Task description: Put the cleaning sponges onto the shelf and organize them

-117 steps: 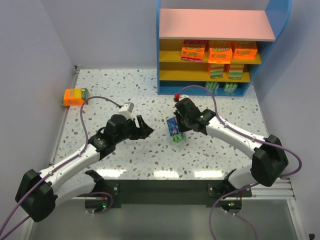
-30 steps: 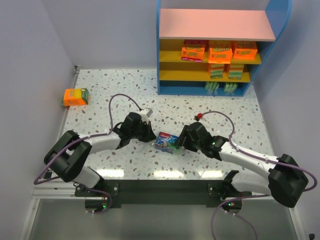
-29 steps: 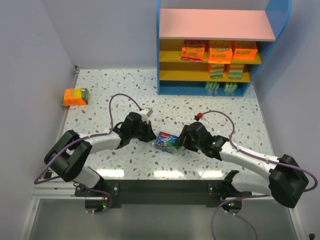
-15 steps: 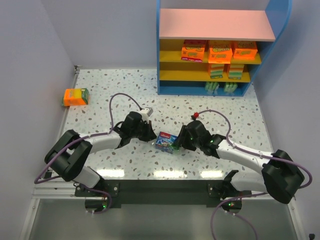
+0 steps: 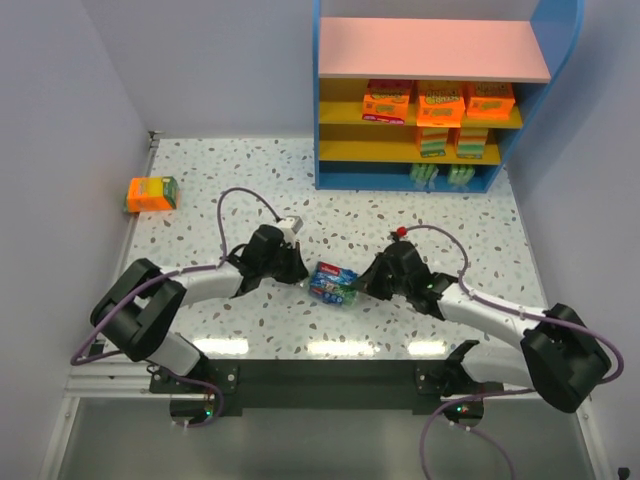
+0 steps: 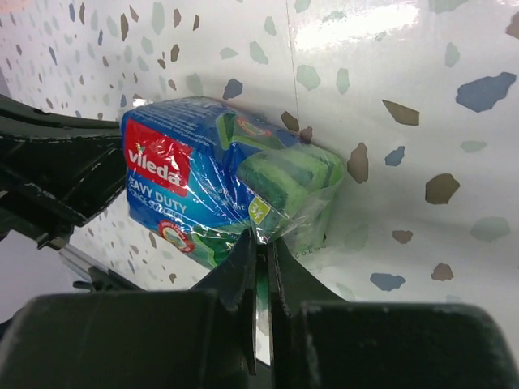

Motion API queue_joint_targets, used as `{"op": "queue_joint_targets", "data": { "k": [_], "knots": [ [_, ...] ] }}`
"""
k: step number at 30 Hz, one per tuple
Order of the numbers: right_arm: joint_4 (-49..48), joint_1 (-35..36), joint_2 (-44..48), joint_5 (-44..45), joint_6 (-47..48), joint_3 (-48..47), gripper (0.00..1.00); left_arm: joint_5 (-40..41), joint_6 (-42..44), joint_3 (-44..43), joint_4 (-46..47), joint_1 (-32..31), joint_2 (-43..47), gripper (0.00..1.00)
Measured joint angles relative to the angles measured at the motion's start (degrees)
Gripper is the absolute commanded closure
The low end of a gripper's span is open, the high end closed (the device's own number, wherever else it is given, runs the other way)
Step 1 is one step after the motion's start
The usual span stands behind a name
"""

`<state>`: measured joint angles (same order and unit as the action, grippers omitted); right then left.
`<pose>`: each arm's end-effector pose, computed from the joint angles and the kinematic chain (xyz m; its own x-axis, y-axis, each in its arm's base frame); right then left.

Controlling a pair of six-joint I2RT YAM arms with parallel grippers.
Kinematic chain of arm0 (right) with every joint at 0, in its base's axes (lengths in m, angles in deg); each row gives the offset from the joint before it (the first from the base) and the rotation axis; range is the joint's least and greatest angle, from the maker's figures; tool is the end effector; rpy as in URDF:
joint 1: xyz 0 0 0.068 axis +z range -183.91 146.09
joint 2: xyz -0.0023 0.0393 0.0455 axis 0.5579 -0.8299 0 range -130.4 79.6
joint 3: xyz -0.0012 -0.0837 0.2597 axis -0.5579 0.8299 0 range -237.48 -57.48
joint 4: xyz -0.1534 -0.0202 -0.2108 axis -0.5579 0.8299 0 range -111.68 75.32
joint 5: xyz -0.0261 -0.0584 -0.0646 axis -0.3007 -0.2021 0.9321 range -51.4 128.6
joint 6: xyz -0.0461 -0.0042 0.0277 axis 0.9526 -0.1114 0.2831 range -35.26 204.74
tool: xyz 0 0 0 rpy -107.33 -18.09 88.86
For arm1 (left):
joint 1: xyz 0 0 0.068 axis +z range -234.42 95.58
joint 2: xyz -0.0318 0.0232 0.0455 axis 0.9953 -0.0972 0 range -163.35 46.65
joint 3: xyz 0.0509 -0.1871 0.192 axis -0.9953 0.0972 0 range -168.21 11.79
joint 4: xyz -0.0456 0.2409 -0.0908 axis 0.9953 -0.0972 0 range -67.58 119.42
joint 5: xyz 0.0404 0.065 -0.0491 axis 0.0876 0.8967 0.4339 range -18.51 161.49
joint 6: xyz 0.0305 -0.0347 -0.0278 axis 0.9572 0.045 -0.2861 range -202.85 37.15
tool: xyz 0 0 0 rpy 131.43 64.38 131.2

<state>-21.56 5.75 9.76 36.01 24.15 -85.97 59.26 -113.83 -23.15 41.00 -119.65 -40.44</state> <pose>0.1796 0.1510 0.1720 -0.8285 0.4435 -0.3418 0.1182 0.7352 0.6675 0.2301 -0.1717 0.1498 -0.8133 -0.0415 -0.5803 0.3226 0.7980 -0.5091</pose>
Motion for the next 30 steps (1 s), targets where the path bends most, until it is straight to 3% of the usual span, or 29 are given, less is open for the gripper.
{"op": "queue_joint_targets", "data": {
  "k": [3, 11, 17, 23, 24, 25, 28, 30],
  "knots": [
    [2.38, -1.73, 3.48, -0.57, -0.13, 0.61, 1.00, 3.06, -0.17, -0.28, -2.71, -0.11, 0.81, 0.97],
    [10.05, -11.39, 13.53, -0.35, -0.24, 0.74, 1.00, 17.81, -1.60, -4.37, -17.40, 7.10, 14.45, 0.68],
    [6.95, -21.99, 12.66, -0.02, -3.48, 0.48, 1.00, 22.34, -1.62, -4.85, -21.00, 9.70, 28.68, 0.67],
    [-4.94, -25.07, 1.68, 0.33, -8.61, -3.65, 1.00, 21.62, -2.01, -3.34, -23.65, 9.66, 32.15, 0.67],
    [-6.73, -25.09, -0.28, 0.59, -9.33, -4.68, 1.00, 21.40, -2.10, -2.58, -24.11, 9.66, 32.59, 0.63],
    [-8.31, -25.09, -2.05, 1.07, -10.14, -5.73, 1.00, 21.31, -2.32, -1.81, -24.52, 9.66, 33.03, 0.50],
    [-12.33, -25.11, -6.78, 3.78, -12.24, -8.44, 1.00, 21.11, -2.73, -0.20, -26.27, 9.66, 34.12, 0.29],
    [-14.60, -25.11, -9.97, 6.25, -13.70, -10.40, 1.00, 21.09, -2.86, 0.37, -27.47, 9.66, 34.97, 0.23]
  ]
}}
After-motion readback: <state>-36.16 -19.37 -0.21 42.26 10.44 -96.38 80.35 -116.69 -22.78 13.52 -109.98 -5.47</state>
